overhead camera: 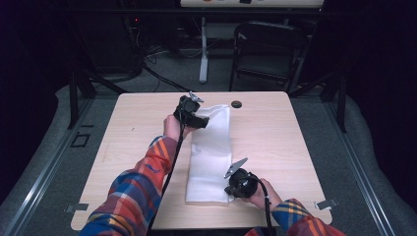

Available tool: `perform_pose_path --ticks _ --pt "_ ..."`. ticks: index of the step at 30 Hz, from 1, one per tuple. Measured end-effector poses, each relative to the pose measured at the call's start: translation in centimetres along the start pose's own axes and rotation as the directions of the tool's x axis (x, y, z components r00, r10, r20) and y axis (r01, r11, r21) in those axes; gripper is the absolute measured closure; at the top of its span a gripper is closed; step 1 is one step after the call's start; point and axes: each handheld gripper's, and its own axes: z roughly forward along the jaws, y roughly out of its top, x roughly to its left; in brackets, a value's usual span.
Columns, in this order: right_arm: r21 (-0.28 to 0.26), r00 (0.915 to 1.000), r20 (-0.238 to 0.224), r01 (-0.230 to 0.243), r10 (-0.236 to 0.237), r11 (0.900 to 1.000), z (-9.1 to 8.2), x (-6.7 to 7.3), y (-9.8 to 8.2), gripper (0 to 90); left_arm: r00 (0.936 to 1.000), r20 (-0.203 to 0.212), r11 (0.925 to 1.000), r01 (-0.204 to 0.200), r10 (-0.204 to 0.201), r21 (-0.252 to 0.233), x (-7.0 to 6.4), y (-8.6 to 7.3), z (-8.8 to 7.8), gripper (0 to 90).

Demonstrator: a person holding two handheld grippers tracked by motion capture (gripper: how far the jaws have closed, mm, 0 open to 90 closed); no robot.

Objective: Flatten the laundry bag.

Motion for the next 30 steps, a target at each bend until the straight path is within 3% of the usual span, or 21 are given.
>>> perform_pose_path --ticks 10,13,17,19,20,21,30 --pt "0.011 1.0000 -0.007 0.002 -0.002 1.000 -0.1 0.0 0.1 89.7 0.9968 0.080 0.9999 0.002 -0.003 0.012 -0.3 -0.6 -1.1 18.7" --pt "0.023 0.9999 0.014 -0.007 0.006 1.000 -0.5 0.1 0.4 73.2 0.9954 0.096 0.9998 -0.005 0.003 0.020 -0.7 -1.2 -1.6 16.8" --pt "-0.017 0.9988 0.031 -0.037 0.038 0.999 -1.4 0.1 0.8 51.7 0.9923 0.122 0.9991 -0.024 0.019 0.036 -1.2 -2.0 -2.1 15.1" --pt "-0.027 0.9981 0.028 -0.054 0.055 0.998 -1.8 0.0 0.9 36.2 0.9908 0.133 0.9987 -0.030 0.024 0.040 -1.4 -2.5 -2.4 14.6" --pt "-0.034 0.9961 0.049 -0.072 0.074 0.997 -1.9 0.0 0.9 24.3 0.9894 0.143 0.9985 -0.035 0.028 0.041 -1.6 -2.8 -2.6 14.4" --pt "-0.033 0.9946 0.053 -0.088 0.089 0.996 -2.0 -0.1 0.9 19.6 0.9881 0.151 0.9984 -0.037 0.030 0.043 -1.7 -3.1 -2.8 14.3" --pt "-0.055 0.9914 0.047 -0.119 0.122 0.991 -2.8 -0.8 0.6 11.0 0.9780 0.201 0.9963 -0.068 0.055 0.053 -3.1 -6.4 -4.5 10.6"
